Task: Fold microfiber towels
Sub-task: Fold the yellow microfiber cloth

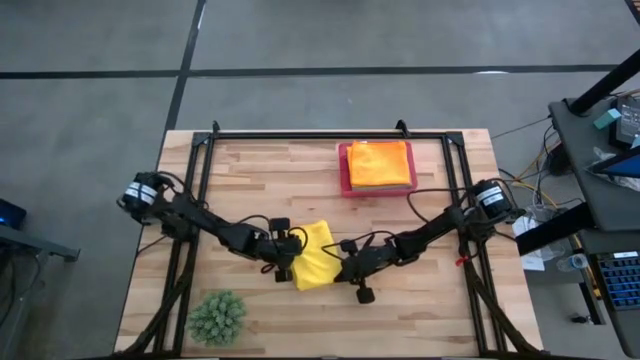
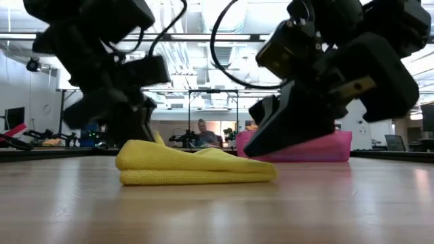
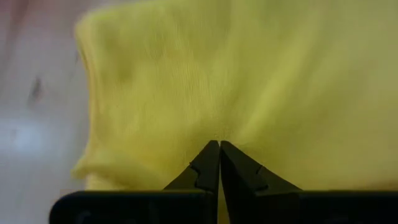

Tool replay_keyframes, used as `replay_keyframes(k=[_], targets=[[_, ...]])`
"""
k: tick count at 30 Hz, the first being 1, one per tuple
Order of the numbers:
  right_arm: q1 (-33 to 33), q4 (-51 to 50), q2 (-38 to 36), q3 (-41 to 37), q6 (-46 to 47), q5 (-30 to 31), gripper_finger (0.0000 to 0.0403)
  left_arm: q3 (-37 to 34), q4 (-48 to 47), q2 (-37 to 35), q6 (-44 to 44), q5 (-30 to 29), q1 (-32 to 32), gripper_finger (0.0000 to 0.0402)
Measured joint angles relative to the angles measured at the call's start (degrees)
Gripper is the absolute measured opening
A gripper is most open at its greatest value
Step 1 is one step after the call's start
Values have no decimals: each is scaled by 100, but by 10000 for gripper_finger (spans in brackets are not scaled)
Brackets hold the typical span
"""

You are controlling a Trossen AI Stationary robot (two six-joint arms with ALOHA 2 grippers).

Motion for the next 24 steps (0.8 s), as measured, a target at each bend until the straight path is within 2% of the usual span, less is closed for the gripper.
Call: replay_keyframes(k=[4, 8, 12, 17, 24], targets=[[-40, 15, -126, 0, -160, 106, 9, -2, -15, -321, -34, 122, -18, 0], [-214, 23, -144, 24, -250, 330, 9, 30, 61, -588, -46, 488, -106, 0], [-451, 42, -78, 92, -225, 499, 9, 48, 428, -649, -53, 737, -295, 0], [-705, 22, -24, 168, -234, 789, 9, 38, 746, -440, -336, 766, -497, 0], [-1028, 25, 211, 394, -159, 816, 9, 46, 1253, 80, -491, 979, -628, 0]])
